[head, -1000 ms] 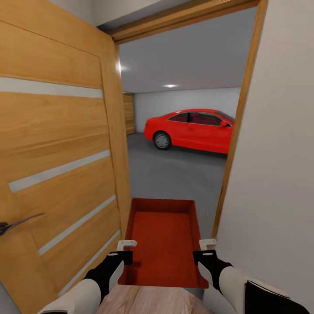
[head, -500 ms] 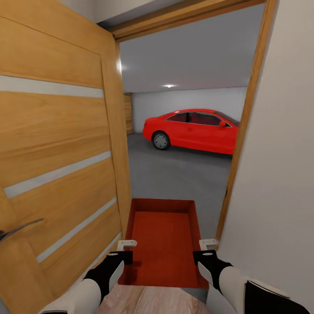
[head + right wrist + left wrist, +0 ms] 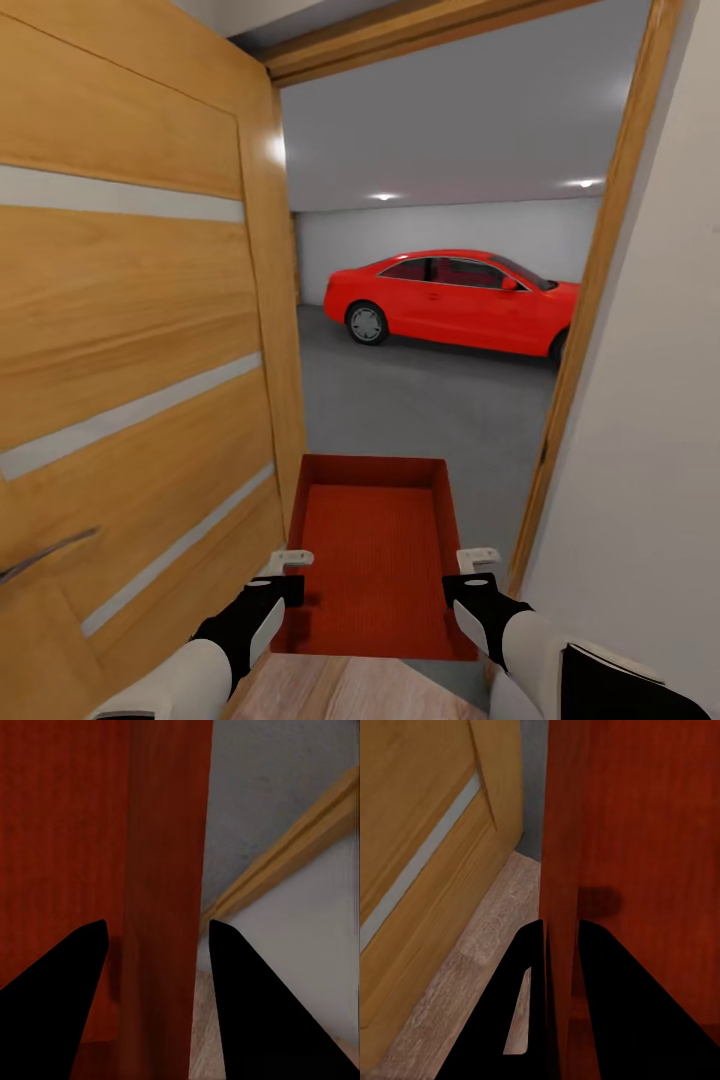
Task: Move the two storage containers from the living room to the garage. In the garage, place one container on the floor and stack the other container on top of it (either order is fine).
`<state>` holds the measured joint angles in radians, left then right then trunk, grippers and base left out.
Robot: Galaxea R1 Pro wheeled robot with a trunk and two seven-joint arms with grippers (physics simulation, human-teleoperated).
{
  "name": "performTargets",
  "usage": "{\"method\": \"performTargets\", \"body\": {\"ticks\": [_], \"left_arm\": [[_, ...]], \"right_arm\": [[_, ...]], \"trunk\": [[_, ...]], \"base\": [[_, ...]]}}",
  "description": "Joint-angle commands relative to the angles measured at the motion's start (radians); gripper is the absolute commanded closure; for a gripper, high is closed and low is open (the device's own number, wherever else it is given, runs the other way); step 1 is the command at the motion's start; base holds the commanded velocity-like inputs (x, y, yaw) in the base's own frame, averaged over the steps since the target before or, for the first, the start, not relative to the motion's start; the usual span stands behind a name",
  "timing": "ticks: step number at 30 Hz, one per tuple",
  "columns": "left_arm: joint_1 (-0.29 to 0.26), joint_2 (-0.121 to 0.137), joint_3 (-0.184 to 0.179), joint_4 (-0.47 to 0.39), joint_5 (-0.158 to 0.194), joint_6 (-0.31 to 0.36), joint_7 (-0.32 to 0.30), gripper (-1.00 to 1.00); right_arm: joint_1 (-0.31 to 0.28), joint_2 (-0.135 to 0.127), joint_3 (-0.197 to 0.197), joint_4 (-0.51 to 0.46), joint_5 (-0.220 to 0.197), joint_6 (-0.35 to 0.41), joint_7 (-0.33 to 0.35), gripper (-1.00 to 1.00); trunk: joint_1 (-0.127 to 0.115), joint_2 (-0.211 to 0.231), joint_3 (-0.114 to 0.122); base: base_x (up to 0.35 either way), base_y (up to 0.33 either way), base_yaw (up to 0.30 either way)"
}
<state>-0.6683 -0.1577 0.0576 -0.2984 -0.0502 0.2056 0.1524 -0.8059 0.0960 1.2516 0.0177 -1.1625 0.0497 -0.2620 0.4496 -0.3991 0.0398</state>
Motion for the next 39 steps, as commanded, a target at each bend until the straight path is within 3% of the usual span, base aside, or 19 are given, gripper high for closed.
{"method": "performTargets", "body": {"ticks": [1,22,39], "left_arm": [[0.001,0.007,-0.007,0.019,0.001,0.005,0.001,1.00],[0.001,0.007,-0.007,0.020,0.001,0.005,0.001,1.00],[0.001,0.007,-0.007,0.019,0.001,0.006,0.000,1.00]], "right_arm": [[-0.001,-0.006,-0.021,-0.001,0.007,-0.008,-0.002,1.00],[-0.001,-0.006,-0.020,-0.001,0.007,-0.008,-0.002,1.00],[-0.001,-0.005,-0.020,-0.001,0.007,-0.008,-0.002,1.00]], "trunk": [[0.000,-0.001,0.000],[0.000,-0.001,0.000],[0.000,-0.001,0.000]], "base": [[0.009,0.008,-0.231],[0.004,0.004,-0.211],[0.165,0.228,-0.040]]}}
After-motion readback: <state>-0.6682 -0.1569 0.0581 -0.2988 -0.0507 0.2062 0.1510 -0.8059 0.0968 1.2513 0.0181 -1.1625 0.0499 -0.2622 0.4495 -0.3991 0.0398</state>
